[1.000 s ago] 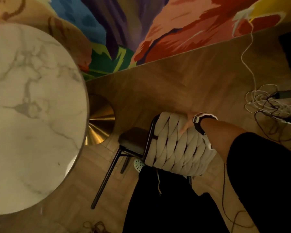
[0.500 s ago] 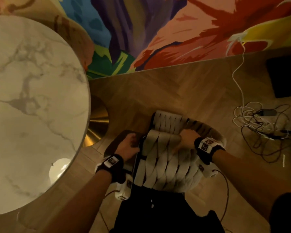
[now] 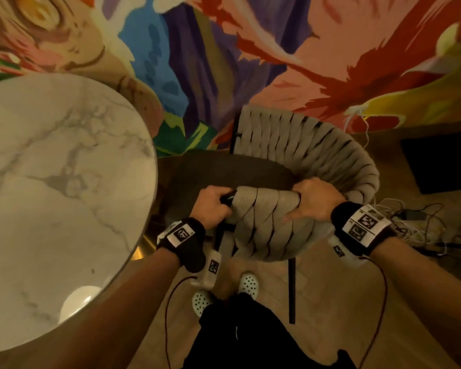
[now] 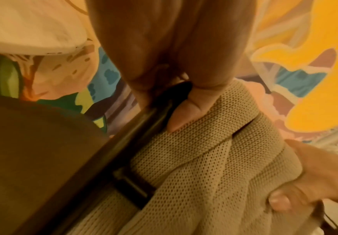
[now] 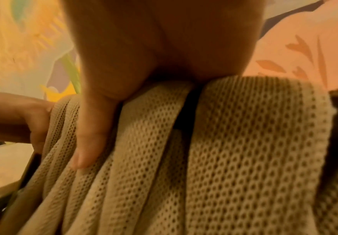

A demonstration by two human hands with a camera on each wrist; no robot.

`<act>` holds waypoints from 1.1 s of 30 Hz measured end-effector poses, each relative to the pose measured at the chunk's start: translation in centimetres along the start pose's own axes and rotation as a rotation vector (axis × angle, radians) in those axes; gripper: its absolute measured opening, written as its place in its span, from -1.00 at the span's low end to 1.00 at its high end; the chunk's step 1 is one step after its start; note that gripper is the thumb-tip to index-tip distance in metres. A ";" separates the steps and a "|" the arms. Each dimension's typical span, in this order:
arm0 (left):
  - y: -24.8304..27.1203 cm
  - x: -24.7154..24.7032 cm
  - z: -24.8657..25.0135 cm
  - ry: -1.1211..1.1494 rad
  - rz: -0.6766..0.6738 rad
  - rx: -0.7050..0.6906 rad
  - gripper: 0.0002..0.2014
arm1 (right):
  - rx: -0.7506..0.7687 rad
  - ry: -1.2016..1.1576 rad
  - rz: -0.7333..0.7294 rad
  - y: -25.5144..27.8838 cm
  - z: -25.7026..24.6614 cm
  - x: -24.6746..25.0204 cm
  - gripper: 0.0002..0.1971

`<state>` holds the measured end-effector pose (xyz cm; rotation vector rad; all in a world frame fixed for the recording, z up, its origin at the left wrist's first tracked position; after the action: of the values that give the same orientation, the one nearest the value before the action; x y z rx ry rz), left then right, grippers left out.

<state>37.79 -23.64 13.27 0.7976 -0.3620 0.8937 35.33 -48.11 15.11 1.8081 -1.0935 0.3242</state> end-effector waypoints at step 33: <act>13.1 -15.8 -17.3 0.245 -0.218 0.806 -0.83 | -0.480 -0.537 -0.048 6.3 11.7 -21.6 -0.90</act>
<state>17.24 -14.56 -1.40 1.4136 0.3293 0.9163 15.41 -47.07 -0.59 1.5083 -1.3485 -0.4504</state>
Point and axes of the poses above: each hand's wrist, its own y-axis away from the middle knuckle, its own x-axis out of the back of the hand, z = x × y, the point moved 3 cm from there along -y, towards the middle knuckle, and after that the axes turned 13 degrees about -y, right-handed, at the moved point
